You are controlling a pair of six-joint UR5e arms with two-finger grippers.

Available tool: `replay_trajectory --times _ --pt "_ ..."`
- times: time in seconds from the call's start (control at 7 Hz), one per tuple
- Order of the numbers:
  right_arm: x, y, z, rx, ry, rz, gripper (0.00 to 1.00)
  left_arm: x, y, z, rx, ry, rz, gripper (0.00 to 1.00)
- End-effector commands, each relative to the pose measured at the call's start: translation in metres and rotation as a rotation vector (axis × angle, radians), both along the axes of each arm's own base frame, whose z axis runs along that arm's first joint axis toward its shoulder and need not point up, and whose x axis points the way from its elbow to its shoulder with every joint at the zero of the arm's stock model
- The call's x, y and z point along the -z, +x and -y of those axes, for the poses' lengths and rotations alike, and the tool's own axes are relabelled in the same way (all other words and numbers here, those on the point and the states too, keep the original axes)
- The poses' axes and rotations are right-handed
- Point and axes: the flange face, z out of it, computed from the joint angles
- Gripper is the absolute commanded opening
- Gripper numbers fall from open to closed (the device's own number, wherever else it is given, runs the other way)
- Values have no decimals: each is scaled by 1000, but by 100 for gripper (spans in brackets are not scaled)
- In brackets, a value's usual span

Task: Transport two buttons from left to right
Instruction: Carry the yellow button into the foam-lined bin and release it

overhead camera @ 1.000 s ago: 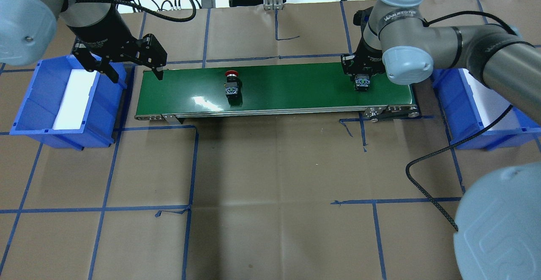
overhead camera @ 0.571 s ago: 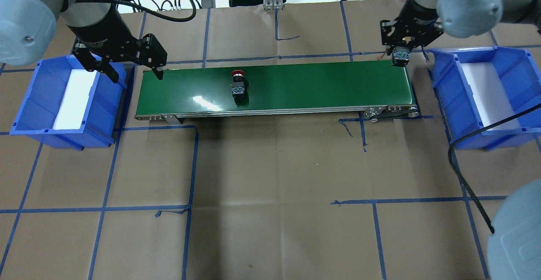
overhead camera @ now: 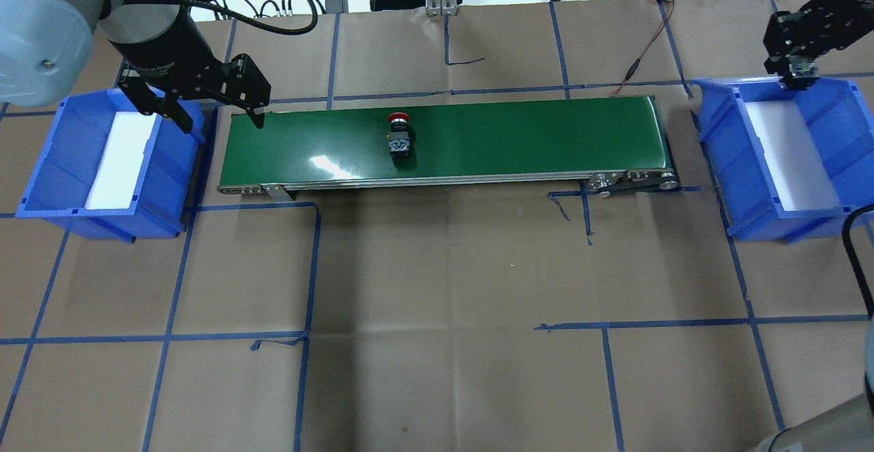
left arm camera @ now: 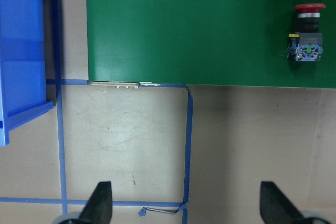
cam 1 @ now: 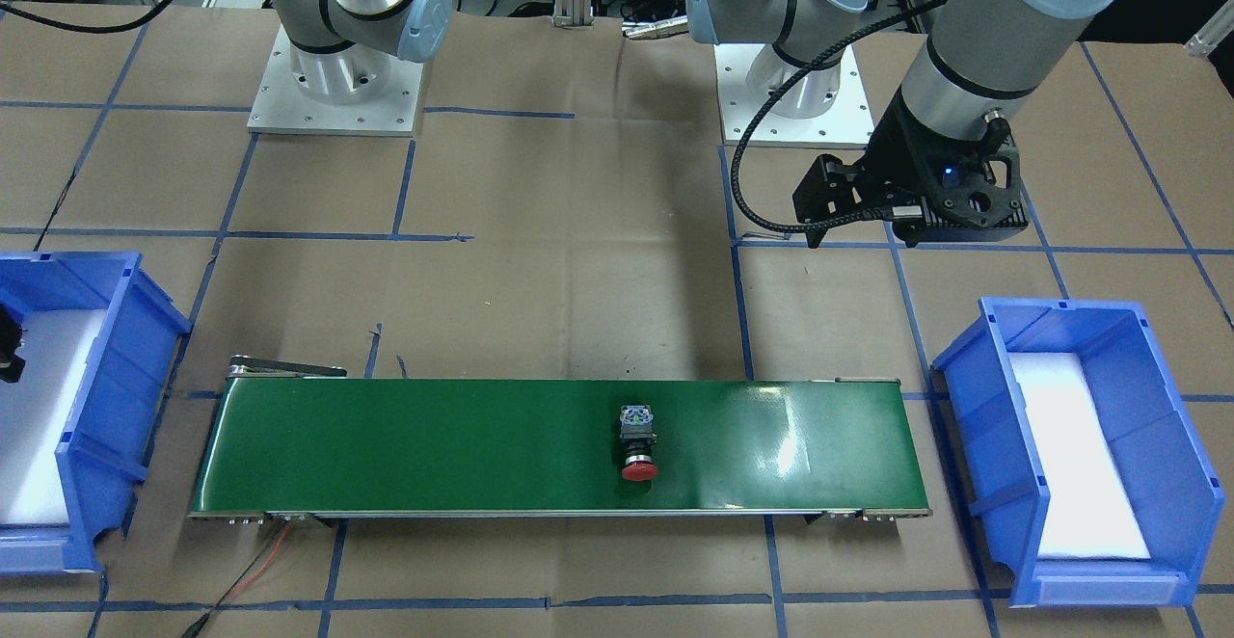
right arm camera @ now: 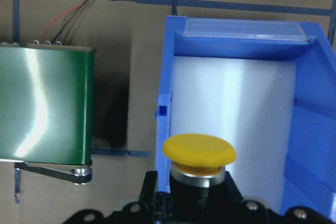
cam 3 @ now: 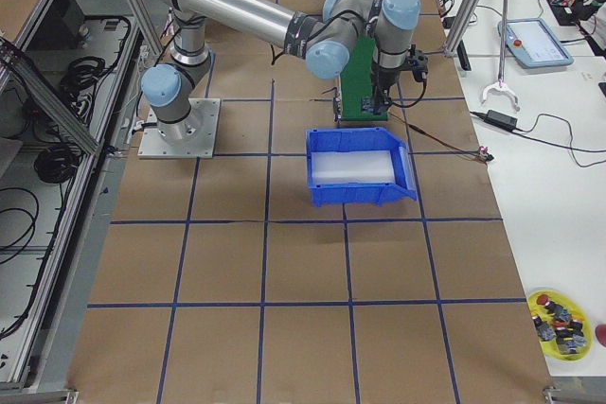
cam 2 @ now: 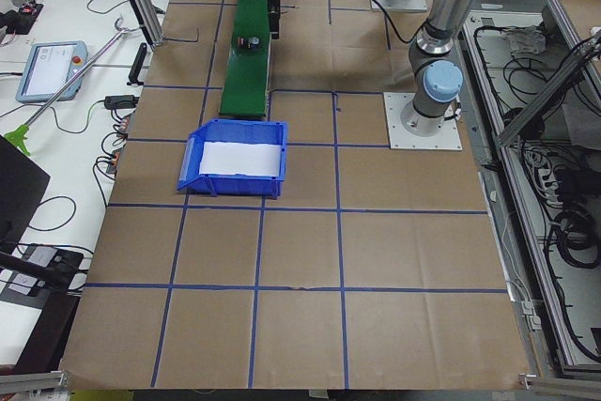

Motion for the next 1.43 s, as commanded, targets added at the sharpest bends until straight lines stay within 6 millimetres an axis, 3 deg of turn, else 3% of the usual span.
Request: replay_trajectory --times 0.0,0.29,0.71,1.29 --pt "50 -48 -27 -21 67 46 5 0 0 0 -1 0 0 100" --pt "100 -72 -49 -71 11 23 4 0 0 0 0 0 0 100" --pt "166 -54 -80 -89 15 24 4 0 0 0 -2 0 -2 100" --pt "185 -59 -85 -84 50 33 10 0 0 0 -2 -1 -1 100"
